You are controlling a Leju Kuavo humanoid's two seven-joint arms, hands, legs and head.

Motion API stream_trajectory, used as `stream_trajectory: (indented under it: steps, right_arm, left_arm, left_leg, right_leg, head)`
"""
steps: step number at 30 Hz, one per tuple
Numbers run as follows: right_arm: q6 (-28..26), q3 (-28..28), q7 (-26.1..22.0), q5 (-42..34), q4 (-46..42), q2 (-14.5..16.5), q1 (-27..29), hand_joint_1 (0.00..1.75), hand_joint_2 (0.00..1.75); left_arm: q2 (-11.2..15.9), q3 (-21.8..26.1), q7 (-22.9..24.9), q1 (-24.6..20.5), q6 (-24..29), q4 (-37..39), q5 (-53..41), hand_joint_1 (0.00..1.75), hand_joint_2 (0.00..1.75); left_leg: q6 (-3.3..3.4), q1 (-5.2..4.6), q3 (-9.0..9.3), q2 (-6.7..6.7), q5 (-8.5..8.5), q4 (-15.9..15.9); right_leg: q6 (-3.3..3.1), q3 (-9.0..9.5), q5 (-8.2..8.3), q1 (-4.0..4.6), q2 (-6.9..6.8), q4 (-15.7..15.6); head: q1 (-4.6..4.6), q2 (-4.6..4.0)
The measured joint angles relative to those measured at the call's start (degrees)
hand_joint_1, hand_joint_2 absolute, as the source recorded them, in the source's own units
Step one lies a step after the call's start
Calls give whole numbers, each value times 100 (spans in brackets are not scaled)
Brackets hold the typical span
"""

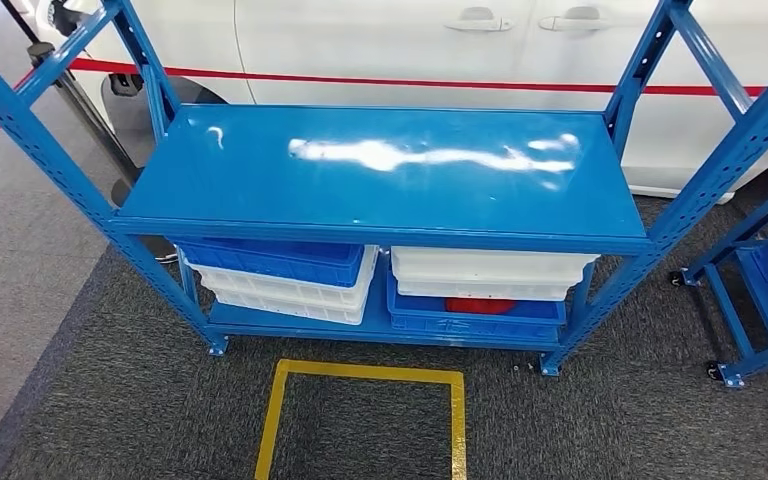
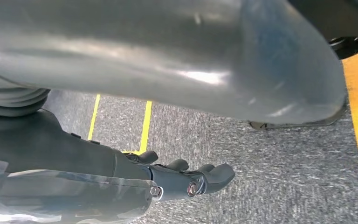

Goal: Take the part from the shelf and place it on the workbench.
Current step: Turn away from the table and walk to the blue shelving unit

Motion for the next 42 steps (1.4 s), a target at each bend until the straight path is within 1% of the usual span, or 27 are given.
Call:
stream_trajectory:
  steps: [2, 4, 6, 7, 9, 10, 11, 12, 13, 14, 16, 17, 19, 22, 24, 26, 28, 29, 30, 31, 33, 34, 35, 37, 38, 40, 42]
  right_arm:
    - [0, 6, 0, 0, 0, 2, -8, 0, 0]
    - [1, 18, -1, 0, -1, 3, -21, 0, 0]
    - [1, 27, -1, 0, -2, 1, -30, 0, 0]
    - [1, 30, -1, 0, -2, -1, -32, 0, 0]
    - [2, 31, 0, 0, -2, -3, -23, 0, 0]
    - [2, 32, 1, 0, -2, -3, -18, 0, 0]
    - [2, 32, 1, 0, -2, -4, -10, 0, 0]
    - [2, 32, 1, 0, -2, -5, -2, 0, 0]
    - [2, 33, 2, 0, -2, -7, 4, 0, 0]
    - [2, 33, 2, 0, -2, -8, 8, 0, 0]
    - [3, 34, 1, 0, -2, -9, 10, 0, 0]
    - [3, 35, 1, 0, -2, -8, 8, 0, 0]
    - [3, 37, -1, 0, -2, -4, 3, 0, 0]
    - [1, 38, -1, 0, -2, 5, 3, 0, 0]
    - [2, 38, 0, 0, -3, 13, -4, 0, 0]
    - [2, 39, 0, 0, -4, 16, -10, 0, 0]
    - [3, 40, -1, 0, -4, 10, -11, 0, 0]
    - [4, 40, -1, 0, -4, 4, -11, 0, 0]
    - [4, 40, -1, 0, -5, -3, -8, 0, 0]
    - [3, 40, -1, 0, -7, -12, -3, 0, 0]
    - [2, 40, 0, 0, -9, -23, 5, 0, 0]
    - [4, 40, 0, 0, -5, -14, 5, 0, 0]
    - [4, 40, 0, 0, -4, -7, 2, 0, 0]
    - [4, 40, -1, 0, -5, 6, -4, 0, 0]
    - [2, 40, -1, 0, -10, 0, -7, 0, 0]
    - [2, 40, 0, 0, -13, -1, -8, 0, 0]
    - [2, 40, 0, 0, -13, -1, -2, 0, 0]
  left_arm:
    - [1, 1, -2, -3, 3, 0, -1, 0, 0]
    - [0, 4, -3, -1, 7, 0, -2, 0, 0]
    - [-11, 5, -3, 5, 9, 1, -2, 0, 0]
    - [-16, 4, -3, 4, 9, 2, -2, 0, 0]
    - [-20, 4, -4, 0, 9, 2, -2, 0, 0]
    - [-20, 4, -4, -1, 9, 3, -2, 0, 0]
    - [-20, 4, -4, -1, 9, 4, -2, 0, 0]
    - [-20, 5, -4, -1, 9, 5, -2, 0, 0]
    - [-20, 5, -4, -1, 9, 6, -2, 0, 0]
    - [-20, 5, -4, -1, 9, 7, -2, 0, 0]
    - [-20, 4, -4, -3, 9, 7, -2, 0, 0]
    - [-17, 4, -4, -3, 9, 7, -2, 0, 0]
    - [-12, 4, -4, -3, 9, 7, -2, 0, 0]
    - [0, 5, -4, -3, 9, 7, -2, 0, 0]
    - [-1, 4, -5, -4, 10, 7, -2, 0, 0]
    - [-10, 2, -6, -5, 10, 7, -2, 0, 0]
    - [-16, 1, -5, -4, 2, 9, -2, 0, 0]
    - [-17, 1, -5, -3, -3, 13, -2, 0, 0]
    - [-18, 1, -4, -1, -6, 18, -2, 0, 0]
    - [-18, 1, -4, -1, -7, 22, -2, 0, 0]
    - [-16, 1, -4, -2, -8, 29, -2, 0, 0]
    - [-12, 2, -3, -5, -8, 30, -2, 0, 0]
    - [-7, -1, -3, -6, -8, 31, -3, 0, 0]
    - [2, -2, -2, -6, -4, 31, -3, 0, 0]
    - [3, -2, -4, -4, -3, 31, -3, 0, 0]
    - [4, 0, -4, -2, 0, 32, -2, 0, 0]
    - [4, -2, -5, -4, 1, 33, -2, 0, 0]
  left_leg:
    - [75, -47, 184, 75, 81, -393]
    - [125, -61, 186, 17, 98, -431]
    - [179, -25, 239, -42, 158, -524]
    - [209, -4, 264, -69, 193, -571]
    - [243, 5, 266, -113, 223, -598]
    - [252, 1, 260, -142, 226, -595]
    - [253, -2, 261, -174, 222, -591]
    - [251, -3, 268, -209, 215, -586]
    - [243, -2, 279, -245, 205, -576]
    - [226, 0, 288, -278, 190, -562]
    - [170, -20, 274, -320, 142, -502]
    - [164, -36, 254, -329, 110, -468]
    - [211, -47, 228, -333, 78, -436]
    - [246, -70, 244, -331, 92, -455]
    - [306, -53, 387, -316, 210, -711]
    - [370, 5, 554, -296, 358, -1012]
    - [344, 39, 585, -288, 390, -1083]
    - [302, 60, 576, -287, 373, -1061]
    - [251, 89, 565, -291, 342, -1020]
    - [187, 131, 551, -300, 300, -955]
    - [30, 238, 496, -325, 172, -744]
    - [-58, 267, 442, -337, 79, -603]
    - [-128, 277, 393, -345, -7, -485]
    - [-203, 264, 332, -362, -109, -362]
    - [-214, 274, 331, -371, -114, -355]
    - [-214, 291, 276, -310, -202, -204]
    - [-190, 270, 16, -187, -518, 365]
  right_leg:
    - [56, 15, -7, 8, -39, -5]
    - [125, 36, -2, 11, -76, -30]
    - [195, 32, -75, 4, 37, 51]
    - [221, -44, -196, 0, 152, 230]
    - [245, -365, -538, -18, 370, 873]
    - [252, -547, -659, -20, 403, 1206]
    - [260, -663, -676, -22, 414, 1400]
    - [266, -689, -582, -25, 415, 1399]
    - [268, -611, -391, -30, 417, 1185]
    - [264, -460, -159, -37, 431, 823]
    - [234, -191, 113, -36, 488, 173]
    - [216, -133, 150, -37, 513, 14]
    - [184, -124, 138, -30, 521, -34]
    - [200, -107, 160, -59, 504, -81]
    - [206, -64, 167, -58, 491, -123]
    - [206, -147, -12, -37, 480, 114]
    - [252, -457, -352, -71, 477, 734]
    - [294, -605, -455, -104, 475, 1017]
    - [345, -681, -464, -142, 473, 1160]
    - [403, -650, -360, -184, 471, 1094]
    - [534, -368, -43, -265, 482, 547]
    - [566, -260, 41, -287, 512, 314]
    - [526, -213, 48, -294, 545, 212]
    - [353, -259, -31, -270, 578, 284]
    - [264, -279, -51, -259, 562, 329]
    - [180, -299, -56, -236, 518, 354]
    - [134, -303, -50, -204, 472, 346]
  head:
    - [3, 0]
    - [-1, 1]
    - [13, 0]
    - [32, -1]
    - [68, 0]
    - [81, 1]
    - [82, 1]
    - [84, 1]
    - [88, 1]
    - [91, 0]
    - [100, 1]
    - [99, 1]
    - [93, 1]
    - [75, 1]
    - [49, 1]
    - [66, 0]
    - [98, 0]
    - [107, 1]
    - [108, 1]
    - [107, 0]
    - [117, 0]
    - [145, 0]
    - [170, 0]
    - [170, 0]
    - [142, 1]
    - [88, 1]
    - [47, 1]
